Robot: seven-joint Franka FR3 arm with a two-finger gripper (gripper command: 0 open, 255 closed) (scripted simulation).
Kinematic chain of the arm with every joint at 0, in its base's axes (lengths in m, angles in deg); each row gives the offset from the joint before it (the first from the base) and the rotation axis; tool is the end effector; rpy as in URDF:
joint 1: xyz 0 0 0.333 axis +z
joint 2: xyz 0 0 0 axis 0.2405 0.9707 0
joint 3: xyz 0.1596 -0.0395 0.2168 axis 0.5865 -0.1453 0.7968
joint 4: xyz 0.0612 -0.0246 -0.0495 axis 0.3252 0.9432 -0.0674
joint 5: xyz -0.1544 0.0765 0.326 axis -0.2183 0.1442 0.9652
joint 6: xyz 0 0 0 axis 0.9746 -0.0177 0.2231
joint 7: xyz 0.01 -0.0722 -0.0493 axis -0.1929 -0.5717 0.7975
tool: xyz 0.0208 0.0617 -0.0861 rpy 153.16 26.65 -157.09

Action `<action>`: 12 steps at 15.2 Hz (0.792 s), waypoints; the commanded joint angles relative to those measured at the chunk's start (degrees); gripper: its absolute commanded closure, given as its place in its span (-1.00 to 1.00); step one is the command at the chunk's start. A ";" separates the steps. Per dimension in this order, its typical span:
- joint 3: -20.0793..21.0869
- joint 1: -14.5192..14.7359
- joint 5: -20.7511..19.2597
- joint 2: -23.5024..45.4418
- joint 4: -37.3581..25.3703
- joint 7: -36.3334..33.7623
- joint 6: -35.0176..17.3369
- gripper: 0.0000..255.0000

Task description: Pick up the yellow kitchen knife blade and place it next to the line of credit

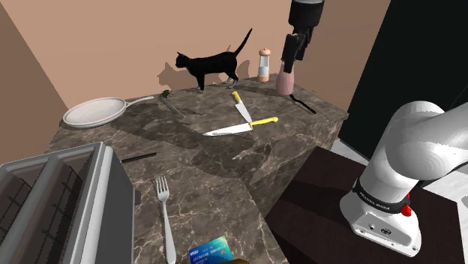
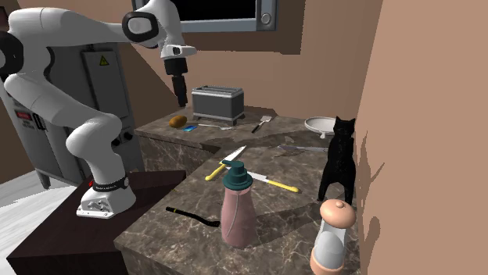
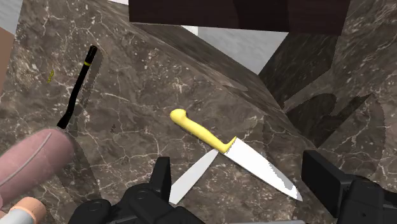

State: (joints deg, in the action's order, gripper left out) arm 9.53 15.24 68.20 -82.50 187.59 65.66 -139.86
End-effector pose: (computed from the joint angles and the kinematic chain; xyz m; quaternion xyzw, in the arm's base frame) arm 0.3232 0.0201 0.5642 0.9951 0.0518 0.0537 0.0642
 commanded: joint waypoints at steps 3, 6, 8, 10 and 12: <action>0.66 -0.98 0.07 4.09 -0.46 -2.67 -3.01 -1.00; 1.56 -2.49 -0.03 10.50 -1.78 -6.64 -7.16 -1.00; 2.07 -3.47 -0.25 14.91 -3.05 -9.28 -9.65 -1.00; 2.50 -4.44 -0.57 19.39 -4.63 -11.91 -11.91 -1.00; 2.83 -5.36 -1.00 23.91 -6.49 -14.52 -13.91 -1.00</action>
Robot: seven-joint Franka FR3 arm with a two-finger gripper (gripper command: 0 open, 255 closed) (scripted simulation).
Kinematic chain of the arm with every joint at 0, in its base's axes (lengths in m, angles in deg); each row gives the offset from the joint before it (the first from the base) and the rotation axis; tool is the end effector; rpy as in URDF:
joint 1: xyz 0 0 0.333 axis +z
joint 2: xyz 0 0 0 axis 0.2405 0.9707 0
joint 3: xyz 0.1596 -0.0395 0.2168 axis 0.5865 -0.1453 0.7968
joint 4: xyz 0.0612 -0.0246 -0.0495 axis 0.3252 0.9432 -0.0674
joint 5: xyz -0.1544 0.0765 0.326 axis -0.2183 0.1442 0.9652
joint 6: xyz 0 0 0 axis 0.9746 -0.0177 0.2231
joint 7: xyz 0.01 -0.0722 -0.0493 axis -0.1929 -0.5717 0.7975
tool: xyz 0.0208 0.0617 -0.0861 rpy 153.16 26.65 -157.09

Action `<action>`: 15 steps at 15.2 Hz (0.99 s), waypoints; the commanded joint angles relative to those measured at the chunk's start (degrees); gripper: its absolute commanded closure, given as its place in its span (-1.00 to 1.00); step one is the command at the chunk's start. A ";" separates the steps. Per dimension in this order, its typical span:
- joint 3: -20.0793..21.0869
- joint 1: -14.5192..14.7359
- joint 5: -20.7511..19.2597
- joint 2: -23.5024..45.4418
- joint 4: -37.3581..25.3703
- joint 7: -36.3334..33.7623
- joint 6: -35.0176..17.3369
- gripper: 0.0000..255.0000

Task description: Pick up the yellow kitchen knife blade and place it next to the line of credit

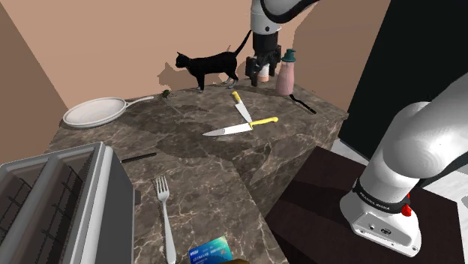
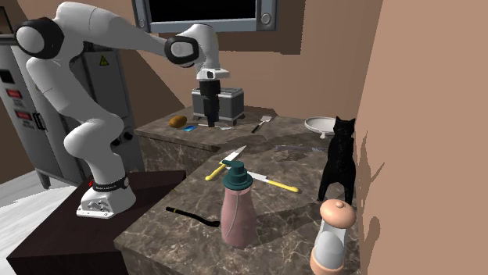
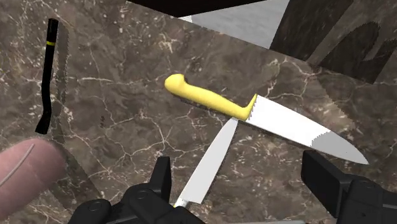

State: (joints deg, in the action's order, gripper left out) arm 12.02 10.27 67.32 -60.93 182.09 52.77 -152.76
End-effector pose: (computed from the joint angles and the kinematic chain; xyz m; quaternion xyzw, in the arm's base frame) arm 0.4276 0.0097 0.4879 0.9951 -0.0647 0.0318 0.0673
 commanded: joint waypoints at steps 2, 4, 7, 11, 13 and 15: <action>0.56 -1.24 -0.64 6.88 -3.13 -4.22 -2.74 -1.00; 0.65 -2.02 -1.22 11.42 -5.53 -6.76 -4.21 -1.00; 0.48 -2.96 -2.11 18.20 -9.58 -10.44 -5.93 -1.00; -0.21 -3.92 -3.11 27.16 -15.81 -14.94 -7.37 -1.00; -0.75 -4.28 -3.45 31.59 -19.26 -16.97 -7.74 -1.00; -1.38 -4.58 -3.63 36.01 -22.95 -18.83 -7.90 -1.00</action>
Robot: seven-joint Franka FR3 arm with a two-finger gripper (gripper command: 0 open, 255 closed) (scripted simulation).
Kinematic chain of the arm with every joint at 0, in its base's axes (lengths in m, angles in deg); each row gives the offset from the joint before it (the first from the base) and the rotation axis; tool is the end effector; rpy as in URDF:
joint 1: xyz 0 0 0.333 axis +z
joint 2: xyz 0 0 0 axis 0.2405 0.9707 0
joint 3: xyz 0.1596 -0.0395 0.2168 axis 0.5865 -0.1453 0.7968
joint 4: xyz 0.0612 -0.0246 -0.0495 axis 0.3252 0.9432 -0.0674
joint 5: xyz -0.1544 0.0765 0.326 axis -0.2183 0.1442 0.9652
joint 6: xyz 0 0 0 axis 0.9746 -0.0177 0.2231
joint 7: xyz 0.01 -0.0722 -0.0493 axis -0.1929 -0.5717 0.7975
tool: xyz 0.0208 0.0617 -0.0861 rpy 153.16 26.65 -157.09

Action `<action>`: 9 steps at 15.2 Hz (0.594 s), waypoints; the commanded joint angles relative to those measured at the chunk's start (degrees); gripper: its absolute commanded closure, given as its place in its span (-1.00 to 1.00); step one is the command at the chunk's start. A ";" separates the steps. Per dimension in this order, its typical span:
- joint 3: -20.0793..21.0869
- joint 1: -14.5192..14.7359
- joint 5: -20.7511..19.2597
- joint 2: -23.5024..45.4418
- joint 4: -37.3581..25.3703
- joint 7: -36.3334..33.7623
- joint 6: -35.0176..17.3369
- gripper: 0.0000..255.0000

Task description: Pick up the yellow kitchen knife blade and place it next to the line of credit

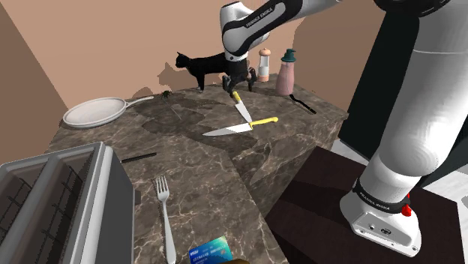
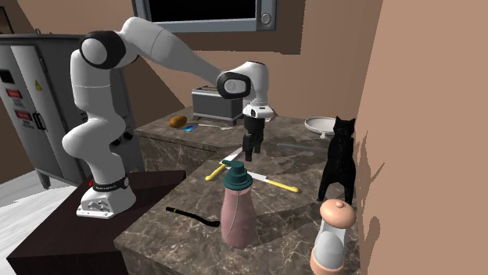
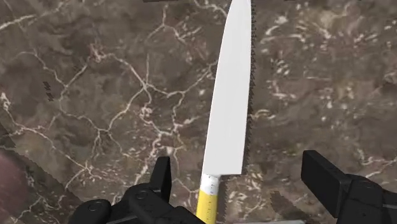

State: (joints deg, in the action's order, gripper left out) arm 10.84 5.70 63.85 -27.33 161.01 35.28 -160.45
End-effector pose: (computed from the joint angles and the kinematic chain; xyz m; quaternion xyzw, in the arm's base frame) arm 0.5647 -0.0477 0.3740 0.9686 -0.2388 -0.0013 0.0689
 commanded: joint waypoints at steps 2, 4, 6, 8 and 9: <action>-0.90 -0.30 -0.18 6.82 -5.78 -3.05 -0.16 -1.00; -1.12 -0.39 -0.22 8.01 -6.22 -3.43 -0.80 -1.00; -1.22 -0.47 -0.36 8.56 -5.42 -3.52 -2.15 -1.00; -1.31 -0.55 -0.51 9.15 -4.68 -3.61 -3.50 -1.00; -1.36 -0.59 -0.58 9.47 -4.32 -3.66 -4.16 -1.00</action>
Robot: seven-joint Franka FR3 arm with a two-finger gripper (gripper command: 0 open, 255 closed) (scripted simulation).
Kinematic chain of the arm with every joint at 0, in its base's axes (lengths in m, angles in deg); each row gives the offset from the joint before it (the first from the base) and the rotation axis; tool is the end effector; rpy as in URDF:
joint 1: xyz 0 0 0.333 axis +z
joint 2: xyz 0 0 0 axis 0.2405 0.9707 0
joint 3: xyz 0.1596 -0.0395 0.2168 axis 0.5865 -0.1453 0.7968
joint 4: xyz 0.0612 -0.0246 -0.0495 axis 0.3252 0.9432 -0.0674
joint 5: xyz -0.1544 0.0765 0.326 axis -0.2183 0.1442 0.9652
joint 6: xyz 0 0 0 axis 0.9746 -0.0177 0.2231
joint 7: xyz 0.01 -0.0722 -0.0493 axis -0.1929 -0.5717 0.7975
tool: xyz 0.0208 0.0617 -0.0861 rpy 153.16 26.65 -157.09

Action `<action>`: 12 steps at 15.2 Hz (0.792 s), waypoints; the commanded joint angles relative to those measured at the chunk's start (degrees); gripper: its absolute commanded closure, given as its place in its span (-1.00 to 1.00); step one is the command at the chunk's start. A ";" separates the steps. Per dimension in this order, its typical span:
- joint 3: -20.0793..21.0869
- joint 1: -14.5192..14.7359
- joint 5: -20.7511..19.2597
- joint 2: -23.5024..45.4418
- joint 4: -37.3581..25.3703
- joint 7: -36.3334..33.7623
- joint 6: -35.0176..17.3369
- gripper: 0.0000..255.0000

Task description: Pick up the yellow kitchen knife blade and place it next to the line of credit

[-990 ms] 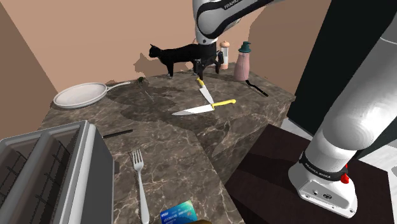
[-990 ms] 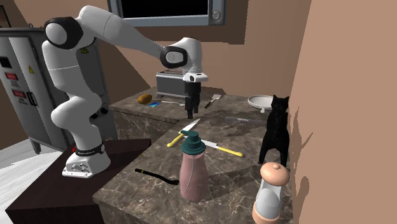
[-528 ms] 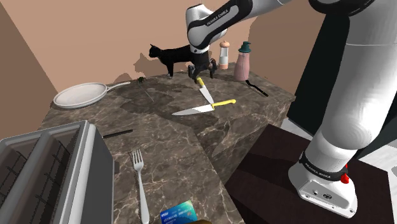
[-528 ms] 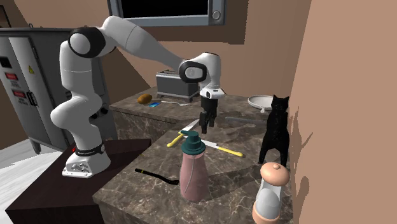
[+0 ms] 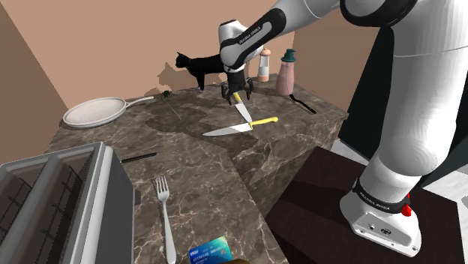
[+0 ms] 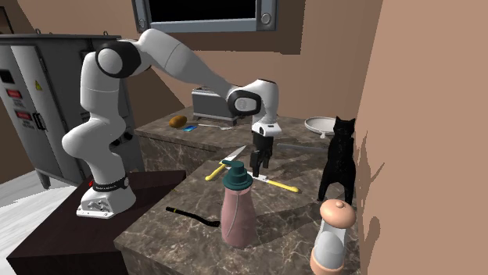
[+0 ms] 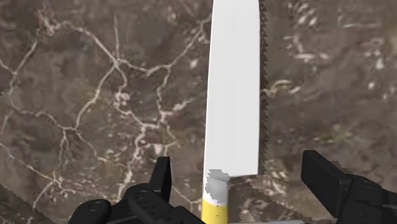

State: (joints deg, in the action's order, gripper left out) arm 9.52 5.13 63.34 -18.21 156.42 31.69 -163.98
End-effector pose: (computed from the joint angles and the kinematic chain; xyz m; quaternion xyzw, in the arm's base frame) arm 0.5902 -0.0685 0.3213 0.9579 -0.2784 -0.0090 0.0694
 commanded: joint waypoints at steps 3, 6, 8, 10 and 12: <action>-0.12 -0.08 -0.20 0.86 0.79 -0.16 -1.67 -1.00; -0.12 -0.08 -0.20 0.86 0.79 -0.16 -1.67 -1.00; -0.12 -0.08 -0.20 0.86 0.79 -0.16 -1.66 -1.00; -0.12 -0.08 -0.20 0.86 0.79 -0.16 -1.66 1.00; -0.12 -0.08 -0.20 0.86 0.79 -0.16 -1.66 1.00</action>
State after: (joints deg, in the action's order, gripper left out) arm 9.47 5.09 63.18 -17.45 157.18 31.53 -165.68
